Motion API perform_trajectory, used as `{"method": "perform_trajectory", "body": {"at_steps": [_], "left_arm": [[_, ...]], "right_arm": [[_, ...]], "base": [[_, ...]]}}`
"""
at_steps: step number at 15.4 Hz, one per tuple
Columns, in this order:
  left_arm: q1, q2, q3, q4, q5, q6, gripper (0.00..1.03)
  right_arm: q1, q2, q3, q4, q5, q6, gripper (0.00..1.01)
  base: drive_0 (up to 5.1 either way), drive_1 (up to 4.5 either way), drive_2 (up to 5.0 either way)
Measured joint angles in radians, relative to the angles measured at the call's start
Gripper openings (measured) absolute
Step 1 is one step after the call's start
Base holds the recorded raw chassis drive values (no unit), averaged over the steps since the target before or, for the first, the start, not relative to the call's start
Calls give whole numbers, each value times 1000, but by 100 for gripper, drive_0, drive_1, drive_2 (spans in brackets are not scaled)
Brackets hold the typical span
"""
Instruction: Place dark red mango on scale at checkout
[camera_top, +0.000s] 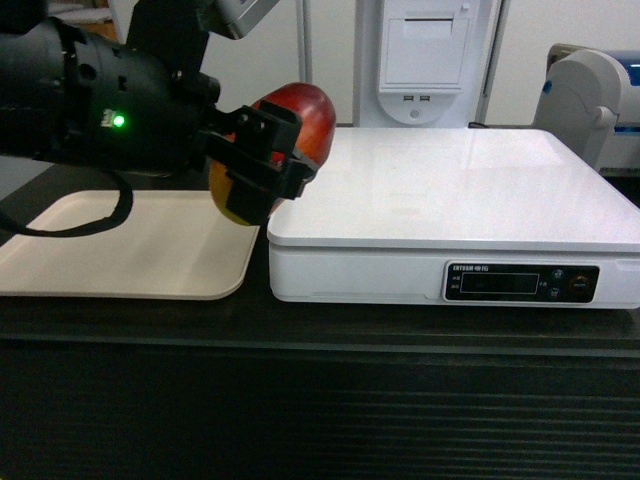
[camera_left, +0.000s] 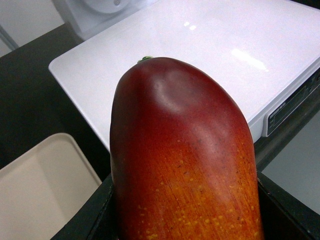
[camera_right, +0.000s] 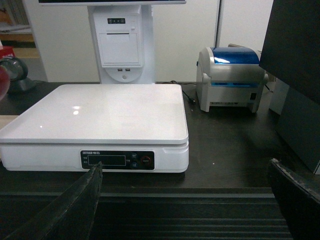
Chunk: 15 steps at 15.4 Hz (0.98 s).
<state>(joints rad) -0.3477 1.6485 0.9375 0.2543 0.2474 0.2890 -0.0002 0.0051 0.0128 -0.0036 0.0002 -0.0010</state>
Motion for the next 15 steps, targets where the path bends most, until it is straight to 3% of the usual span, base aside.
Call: {"method": "perform_trajectory", "body": {"at_steps": [1,3,15], "left_arm": [[-49,42,62,-18,-3,8,64],[-88,89,125,-44,-9,17,64],[-134,203,270,-101,-31,34,63]], "right_arm": [[0,0,0,0,0,0,98],[0,0,0,0,0,0,98],[0,0,0,0,0,0,98]], "base": [[0,0,0],[0,0,0],[0,0,0]]}}
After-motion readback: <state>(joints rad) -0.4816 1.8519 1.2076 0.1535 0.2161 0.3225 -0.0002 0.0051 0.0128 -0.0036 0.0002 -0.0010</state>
